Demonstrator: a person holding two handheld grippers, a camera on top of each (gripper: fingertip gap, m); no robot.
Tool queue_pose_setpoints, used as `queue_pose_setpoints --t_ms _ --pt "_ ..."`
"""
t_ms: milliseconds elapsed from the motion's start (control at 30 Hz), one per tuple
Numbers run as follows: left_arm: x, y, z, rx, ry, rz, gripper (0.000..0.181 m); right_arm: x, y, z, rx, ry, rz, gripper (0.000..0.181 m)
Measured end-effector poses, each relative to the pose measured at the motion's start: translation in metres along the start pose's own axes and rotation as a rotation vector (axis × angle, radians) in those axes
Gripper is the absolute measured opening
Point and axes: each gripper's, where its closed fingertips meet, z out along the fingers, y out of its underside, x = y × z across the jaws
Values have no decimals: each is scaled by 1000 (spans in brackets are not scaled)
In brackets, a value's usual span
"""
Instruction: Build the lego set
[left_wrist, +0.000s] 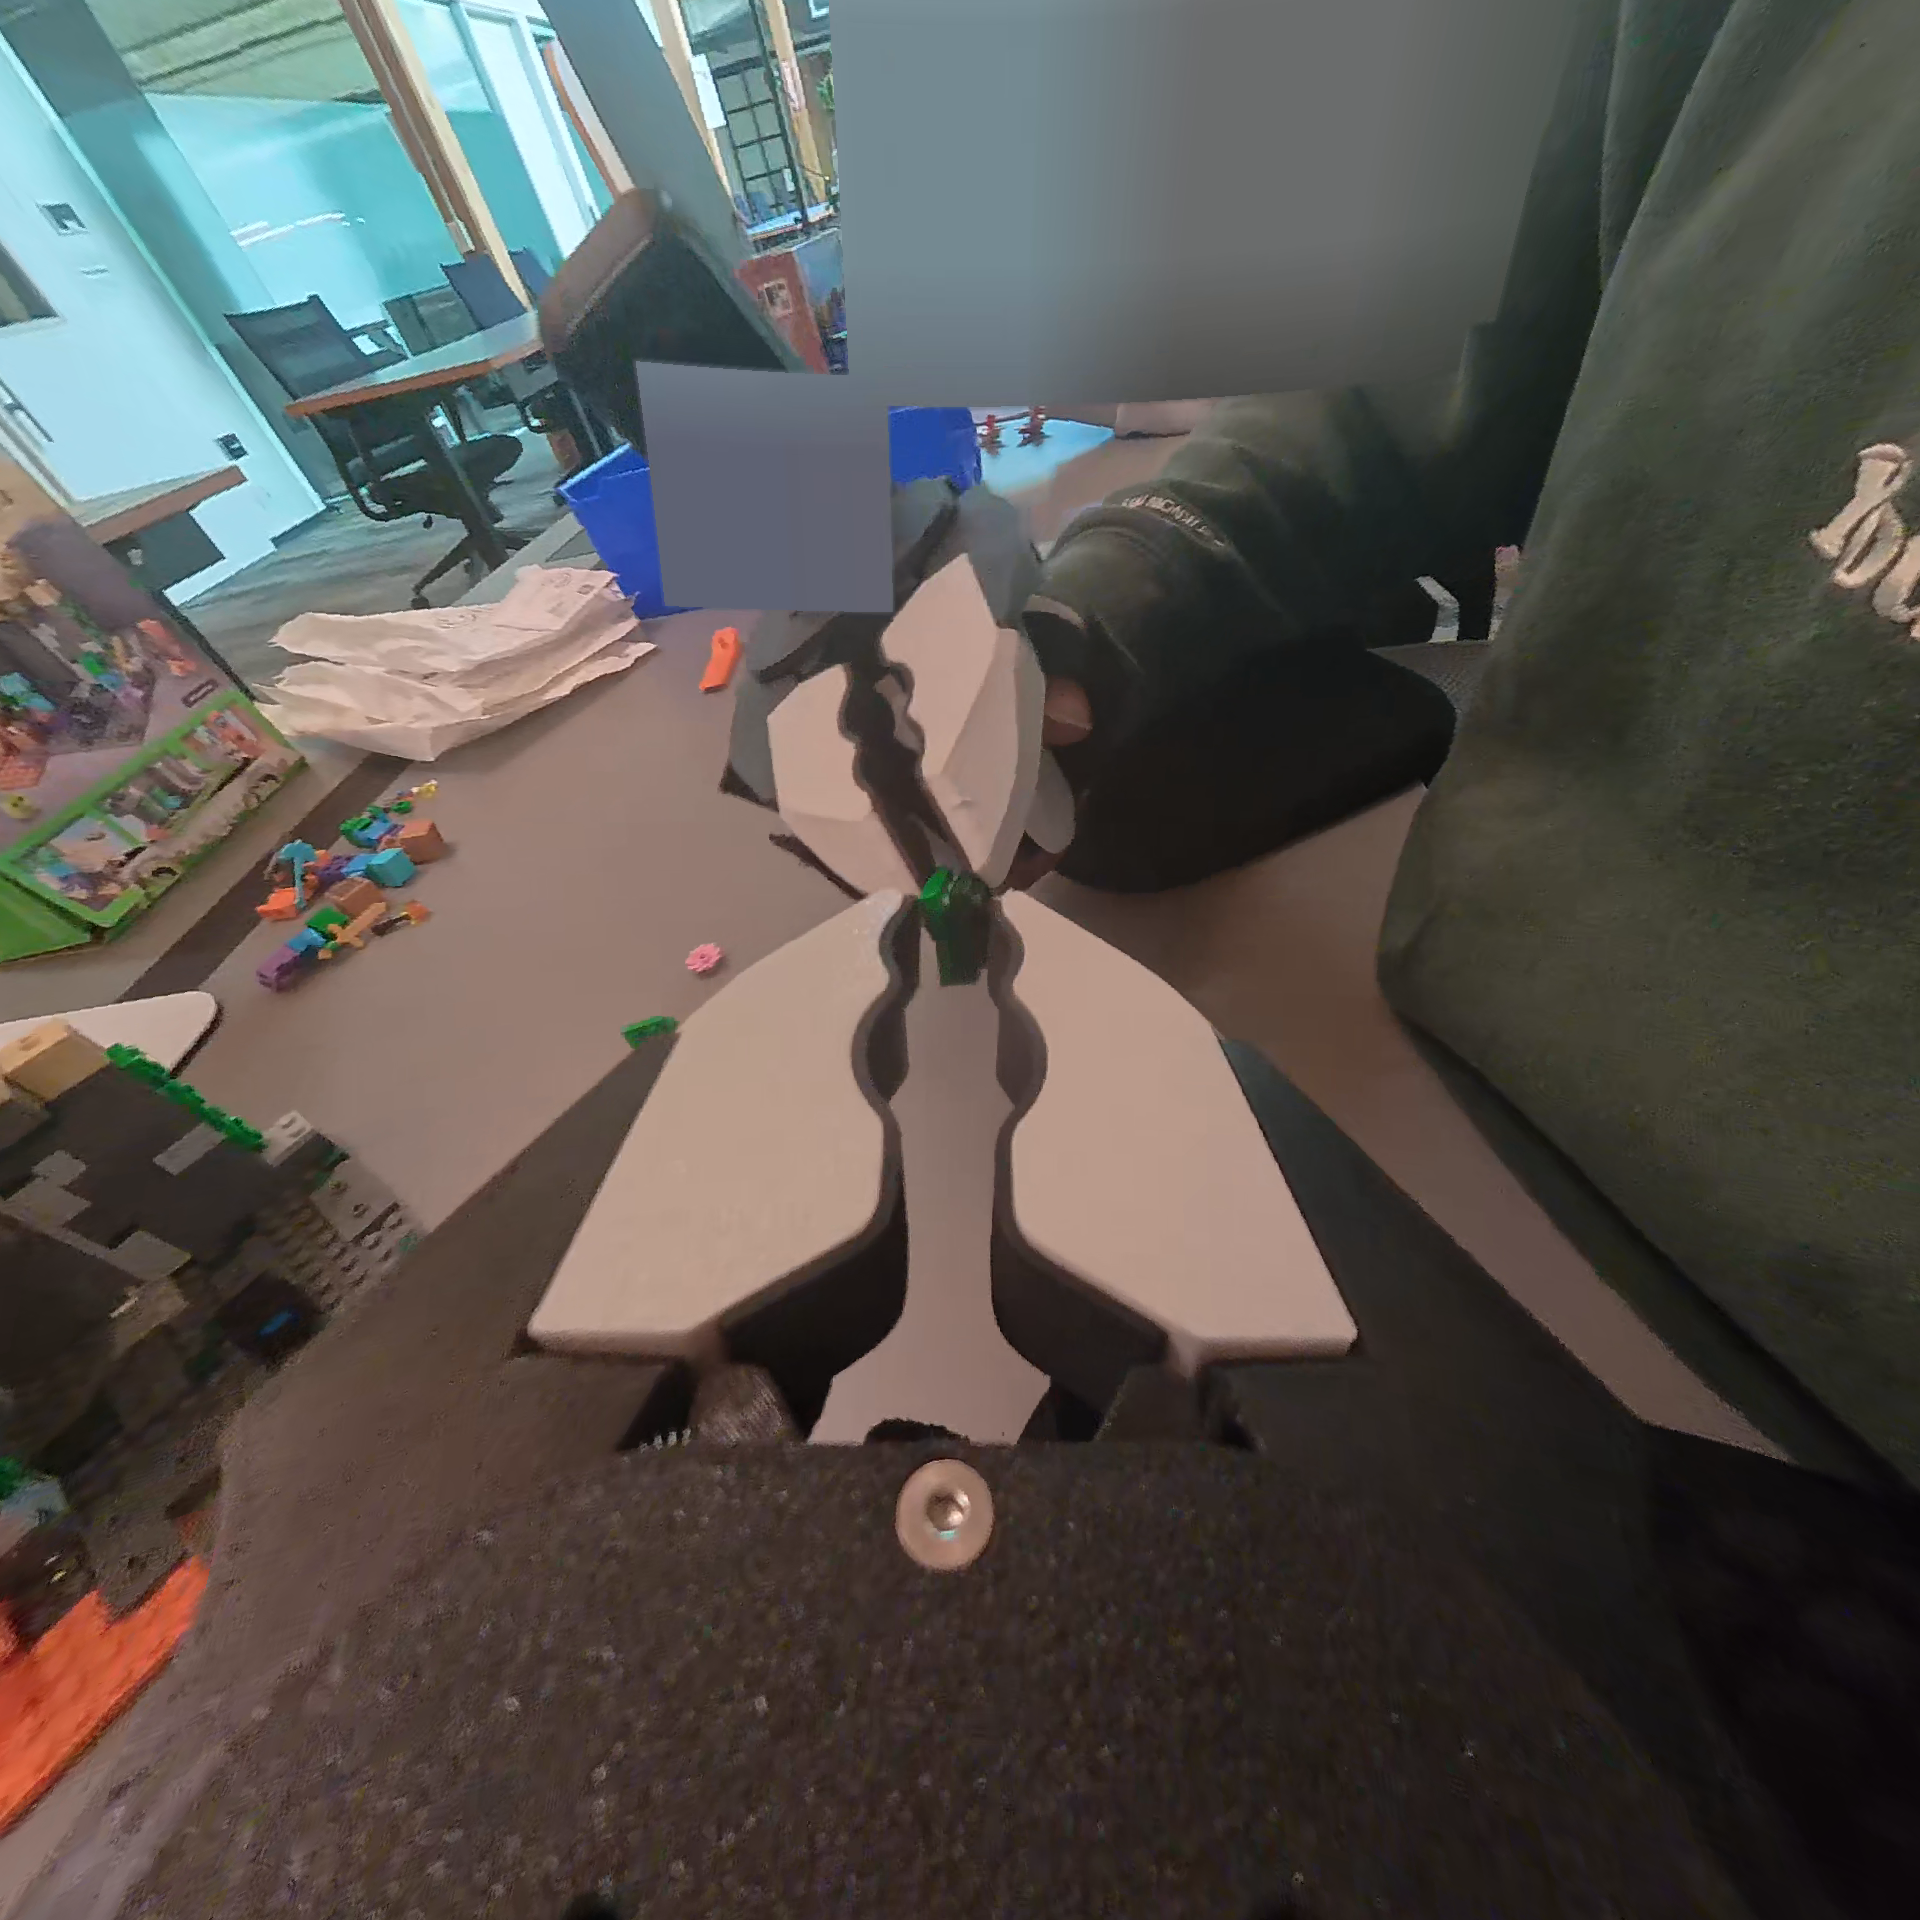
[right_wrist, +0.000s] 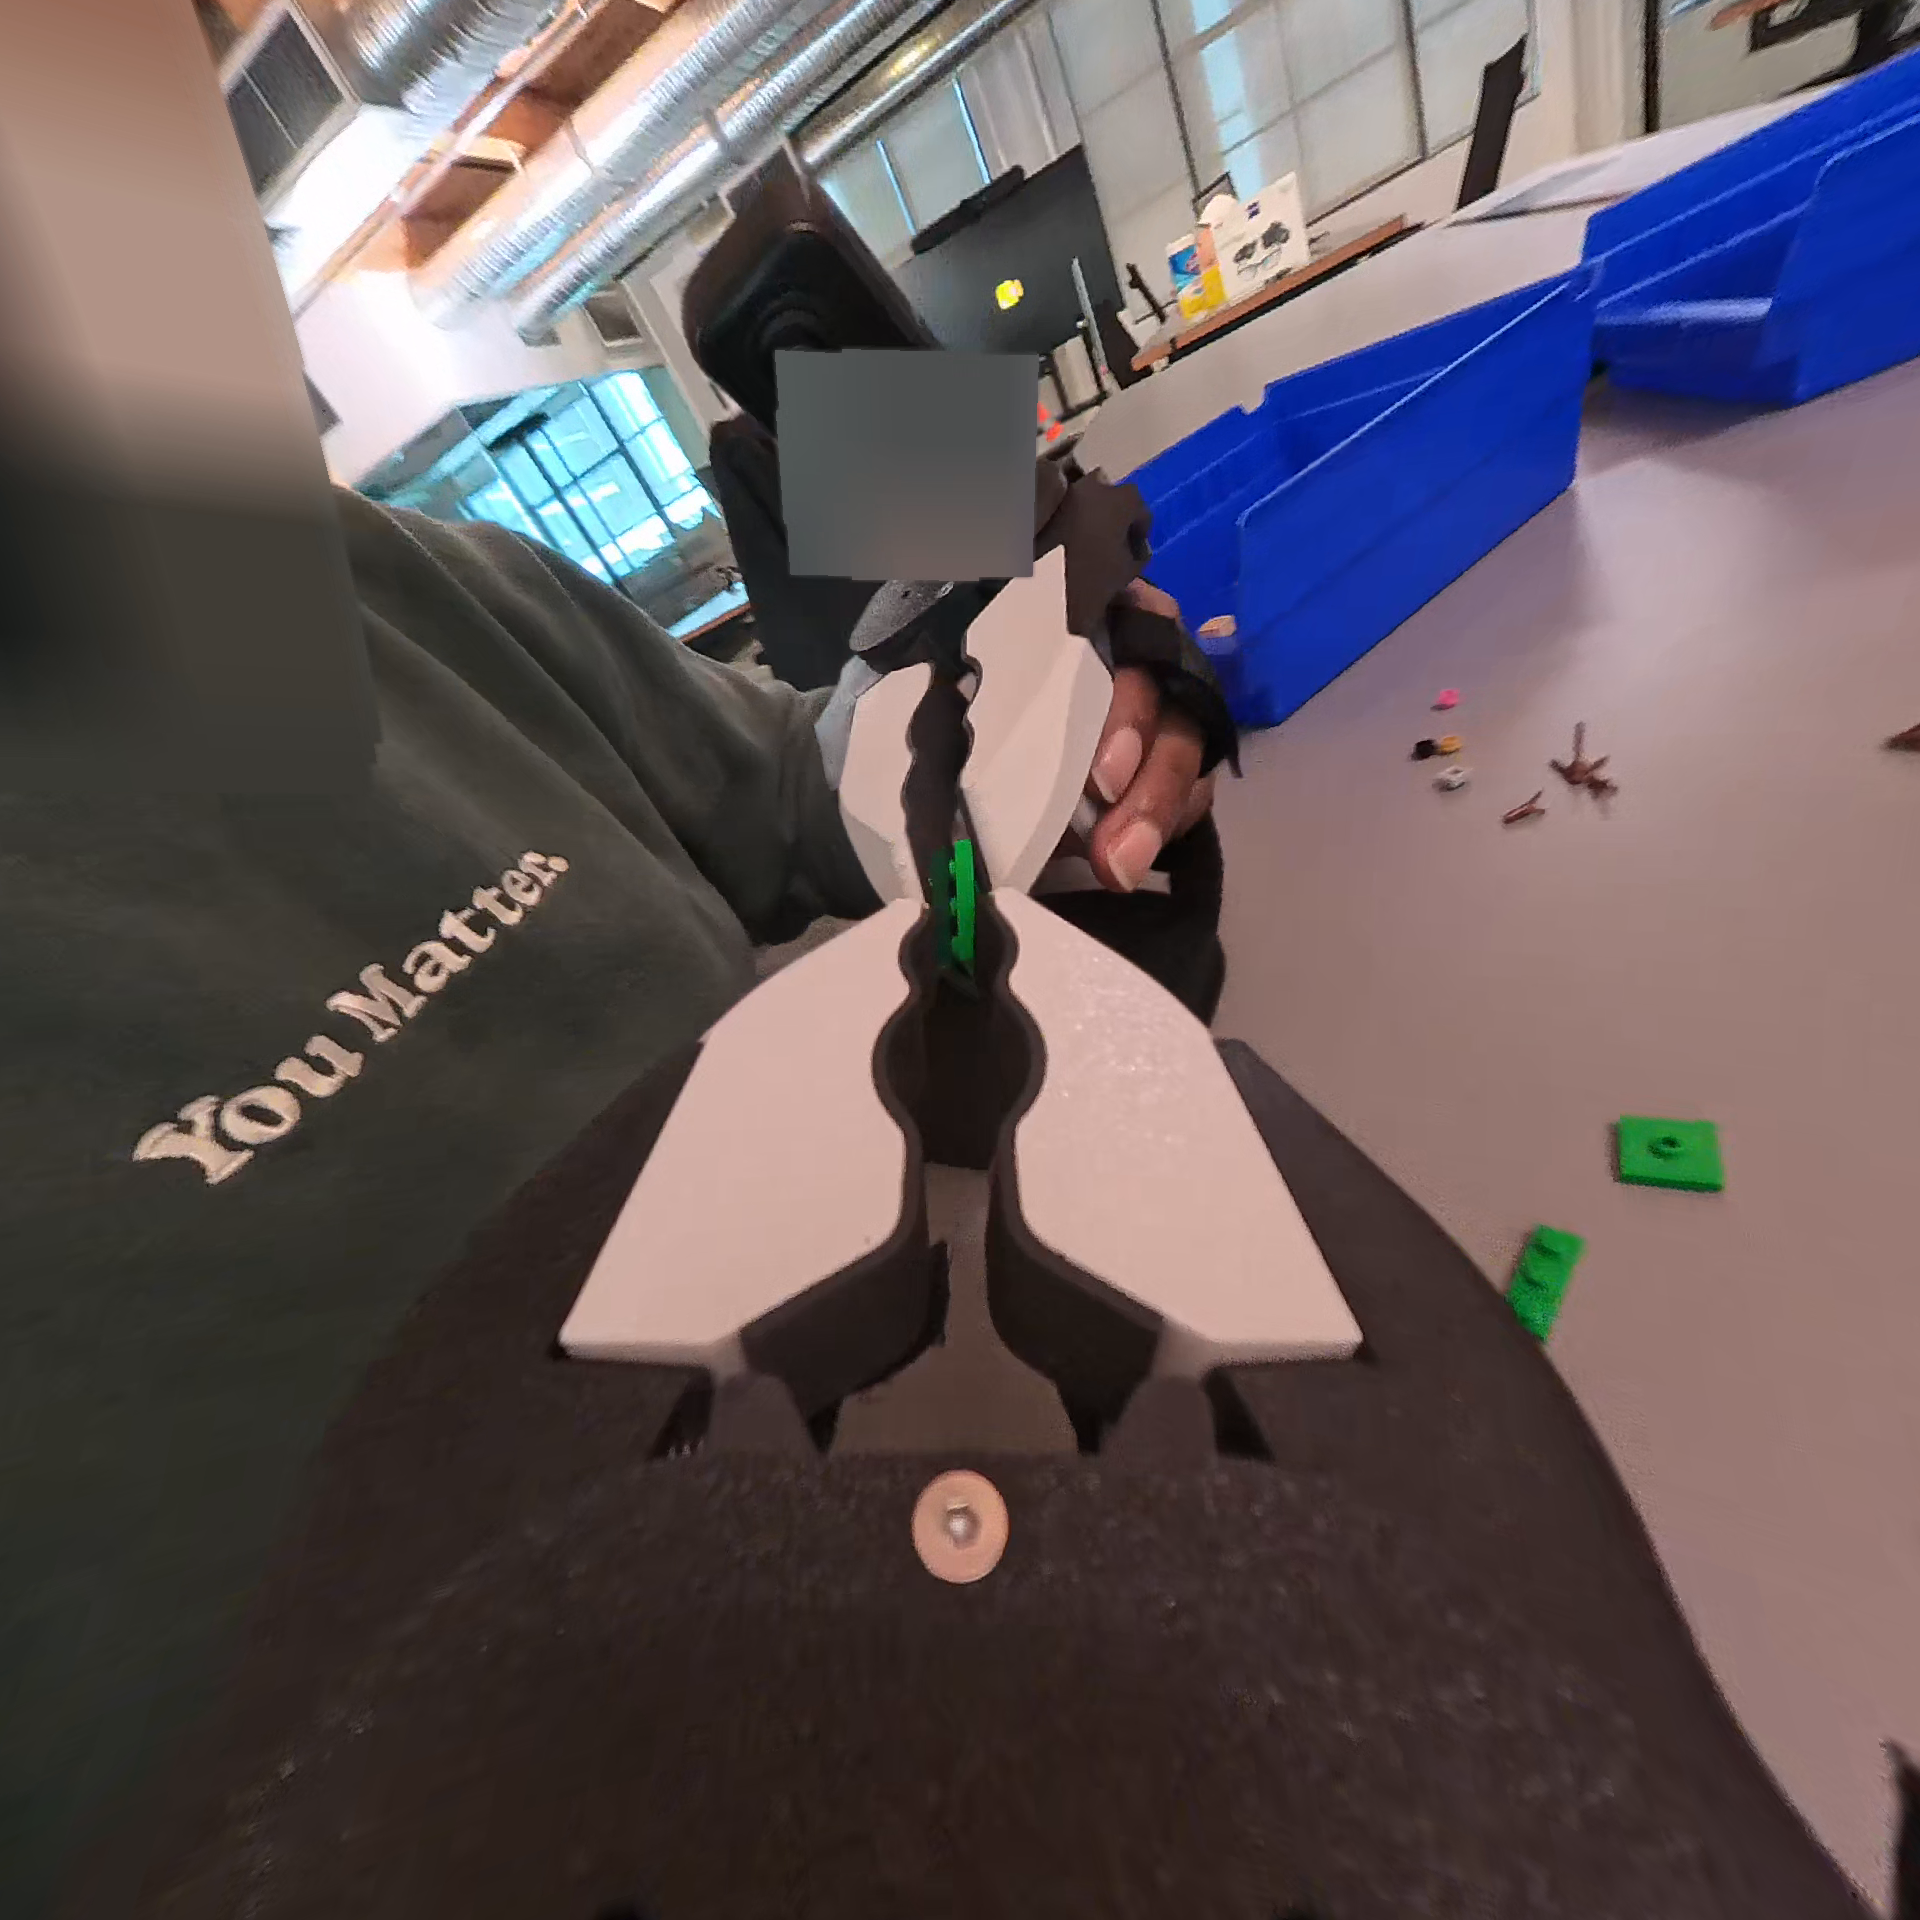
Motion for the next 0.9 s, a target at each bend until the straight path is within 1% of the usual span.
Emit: queue_pose_setpoints --t_ms 133,233,300,400,467,533,667,900 --pt "0 -2 -1 27 19 -66 9 0 -1 0 -31 -6 29 6" --pt "-3 0 1 30 11 -109 9 3 -2 -1 -58 46 -20 7" --pt "-5 0 1 41 18 -161 9 5 -3 -3 -71 102 -113 8" --pt "-6 0 1 45 25 -196 9 7 -3 -4 -120 207 -352 9" --pt "-8 2 1 38 28 -216 9 9 0 -3 -200 280 -502 13" --pt "-8 3 2 37 28 -219 9 11 3 -3 -273 326 -593 13" --pt "-7 2 2 38 35 -229 9 14 5 -3 -337 359 -632 12" --pt "-12 0 2 77 30 -330 9 19 2 -4 -329 382 -592 10"
